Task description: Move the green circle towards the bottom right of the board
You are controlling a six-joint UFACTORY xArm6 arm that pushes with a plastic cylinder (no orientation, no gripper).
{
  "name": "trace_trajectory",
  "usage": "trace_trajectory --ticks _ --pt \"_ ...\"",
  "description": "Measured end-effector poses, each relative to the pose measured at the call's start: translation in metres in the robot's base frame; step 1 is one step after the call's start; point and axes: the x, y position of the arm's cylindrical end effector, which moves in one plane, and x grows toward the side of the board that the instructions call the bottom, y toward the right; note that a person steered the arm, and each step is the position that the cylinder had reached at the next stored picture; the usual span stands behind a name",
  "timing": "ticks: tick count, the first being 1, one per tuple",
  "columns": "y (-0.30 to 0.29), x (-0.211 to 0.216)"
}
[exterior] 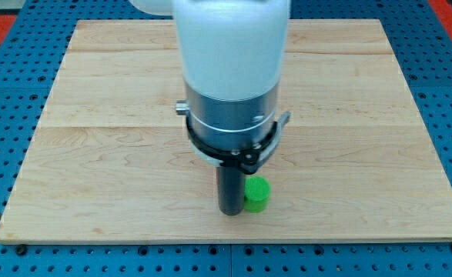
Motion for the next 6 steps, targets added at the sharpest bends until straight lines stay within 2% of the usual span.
trace_trajectory --ticks 3,4,6 --pt "0.064 0.000" --pt "0.059 0.000" --pt "0.012 0.000"
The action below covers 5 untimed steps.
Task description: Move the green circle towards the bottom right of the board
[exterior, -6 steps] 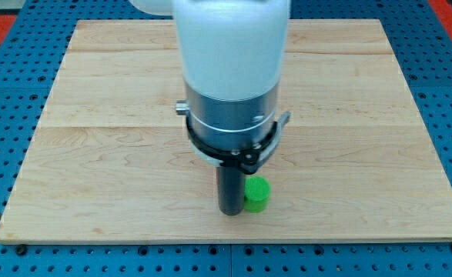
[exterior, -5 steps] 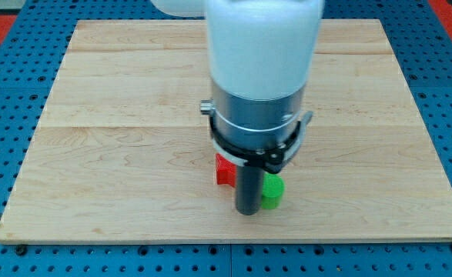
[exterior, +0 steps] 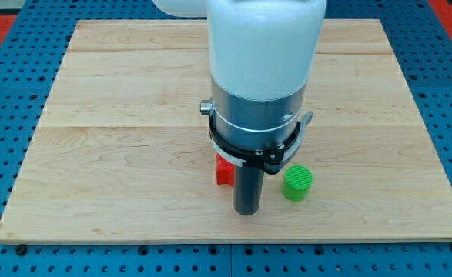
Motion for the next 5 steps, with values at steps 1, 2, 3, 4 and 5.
trace_trajectory --ticks 1,2,3,4,5 --pt "0.001 -0.002" --pt "0.019 -0.023" --pt "0.021 -0.023" --pt "0.043 -0.024" --pt "0.059 -0.024"
